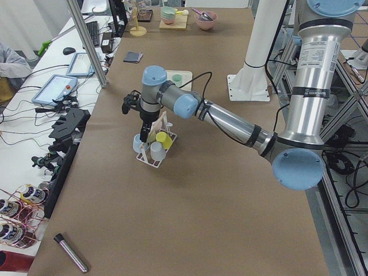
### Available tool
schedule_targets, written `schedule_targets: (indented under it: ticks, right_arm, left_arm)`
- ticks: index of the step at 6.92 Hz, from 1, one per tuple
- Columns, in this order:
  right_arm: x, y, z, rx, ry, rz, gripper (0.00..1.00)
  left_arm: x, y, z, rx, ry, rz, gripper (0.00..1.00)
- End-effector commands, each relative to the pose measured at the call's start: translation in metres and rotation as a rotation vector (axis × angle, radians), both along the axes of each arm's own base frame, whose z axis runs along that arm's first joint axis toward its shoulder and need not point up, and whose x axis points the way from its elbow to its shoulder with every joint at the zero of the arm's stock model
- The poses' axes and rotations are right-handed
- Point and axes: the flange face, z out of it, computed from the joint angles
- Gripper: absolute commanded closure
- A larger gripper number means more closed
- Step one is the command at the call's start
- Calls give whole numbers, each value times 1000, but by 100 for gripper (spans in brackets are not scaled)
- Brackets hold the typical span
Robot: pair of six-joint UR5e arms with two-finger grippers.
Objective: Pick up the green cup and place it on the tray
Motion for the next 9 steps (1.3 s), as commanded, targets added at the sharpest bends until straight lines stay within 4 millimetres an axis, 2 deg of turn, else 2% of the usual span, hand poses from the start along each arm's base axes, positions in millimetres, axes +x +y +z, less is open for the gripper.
schedule_targets:
  ticks: [1, 2, 4, 6, 9]
  right_arm:
    - [-1, -2, -2, 6, 3, -3, 0]
    - [-1, -1, -1, 3, 3, -2, 0]
    - [-1, -1, 0, 3, 3, -3, 0]
    - [-1, -1, 0, 3, 3, -3, 0]
    - [-1, -1, 0, 3, 2, -3, 0]
  left_arm:
    - [-59, 53, 70, -203, 117, -58, 3]
    - [-92, 59, 77, -260, 135, -128, 4]
    - [-93, 61, 89, -232, 138, -71, 3]
    - [-95, 60, 112, -286, 134, -73, 3]
    - [-97, 59, 98, -243, 123, -68, 2]
